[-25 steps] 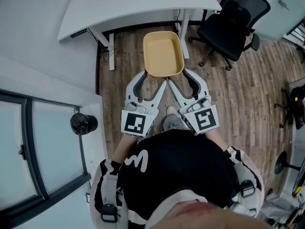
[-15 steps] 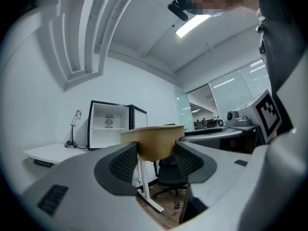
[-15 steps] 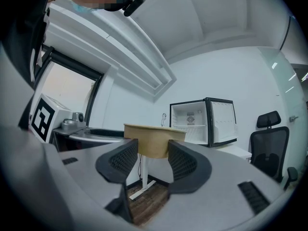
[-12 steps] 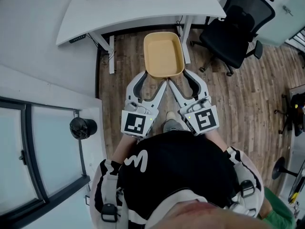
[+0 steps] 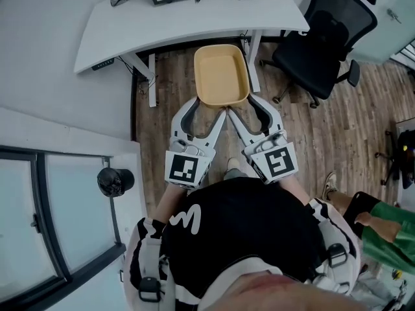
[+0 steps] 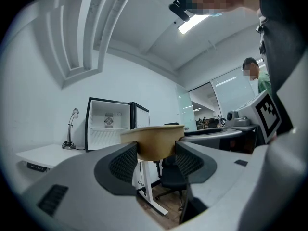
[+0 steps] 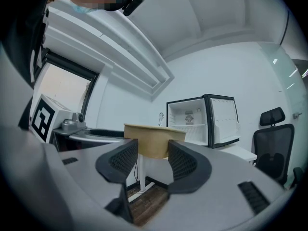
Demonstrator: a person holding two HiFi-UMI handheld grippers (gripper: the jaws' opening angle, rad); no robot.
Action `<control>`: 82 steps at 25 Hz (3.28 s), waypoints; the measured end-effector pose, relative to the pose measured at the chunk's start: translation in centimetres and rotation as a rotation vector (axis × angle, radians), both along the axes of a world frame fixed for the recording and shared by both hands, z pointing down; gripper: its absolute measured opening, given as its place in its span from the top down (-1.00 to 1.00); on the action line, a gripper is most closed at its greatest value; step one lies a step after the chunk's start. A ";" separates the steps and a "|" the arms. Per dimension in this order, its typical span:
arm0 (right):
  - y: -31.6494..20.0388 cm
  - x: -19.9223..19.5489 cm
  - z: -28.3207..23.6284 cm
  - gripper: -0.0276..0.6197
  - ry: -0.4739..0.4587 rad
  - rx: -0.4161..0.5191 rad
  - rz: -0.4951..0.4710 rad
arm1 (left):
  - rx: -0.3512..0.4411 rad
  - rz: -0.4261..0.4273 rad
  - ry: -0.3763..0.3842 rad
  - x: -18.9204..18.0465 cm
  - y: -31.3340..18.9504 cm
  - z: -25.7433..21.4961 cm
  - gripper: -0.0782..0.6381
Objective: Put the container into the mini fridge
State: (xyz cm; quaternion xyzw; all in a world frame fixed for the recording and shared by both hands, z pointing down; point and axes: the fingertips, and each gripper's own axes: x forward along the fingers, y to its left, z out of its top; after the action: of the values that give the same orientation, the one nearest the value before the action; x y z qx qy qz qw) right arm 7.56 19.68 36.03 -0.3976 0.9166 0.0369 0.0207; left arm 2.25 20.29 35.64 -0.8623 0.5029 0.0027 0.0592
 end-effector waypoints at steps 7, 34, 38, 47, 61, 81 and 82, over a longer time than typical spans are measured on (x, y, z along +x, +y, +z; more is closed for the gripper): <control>-3.3 0.2 -0.7 0.29 0.003 -0.032 -0.001 | 0.022 -0.019 -0.008 0.1 -3.0 -0.6 0.10; -9.5 1.6 0.0 0.29 0.013 -0.028 -0.071 | 0.018 -0.092 -0.002 1.5 -8.7 0.1 0.10; -9.5 1.6 0.4 0.29 0.014 -0.037 -0.068 | 0.018 -0.085 -0.006 1.5 -8.8 0.1 0.10; -10.0 1.5 -0.5 0.29 0.013 0.001 -0.093 | 0.031 -0.095 0.005 1.4 -9.3 -0.6 0.10; -14.2 0.8 -1.1 0.29 -0.004 0.040 -0.093 | 0.055 -0.080 0.001 0.9 -13.7 -1.0 0.10; -23.8 -2.2 -1.4 0.29 -0.003 0.013 -0.044 | 0.052 -0.049 0.002 -2.3 -23.3 -1.3 0.10; -24.4 -2.4 -1.4 0.29 0.001 0.006 -0.040 | 0.052 -0.048 0.002 -2.5 -23.9 -1.3 0.10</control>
State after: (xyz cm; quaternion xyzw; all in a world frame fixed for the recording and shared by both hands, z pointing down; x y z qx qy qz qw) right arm 5.13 -4.68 34.66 -0.3790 0.9243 0.0395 0.0220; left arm -0.29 -3.58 34.29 -0.8483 0.5231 0.0152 0.0810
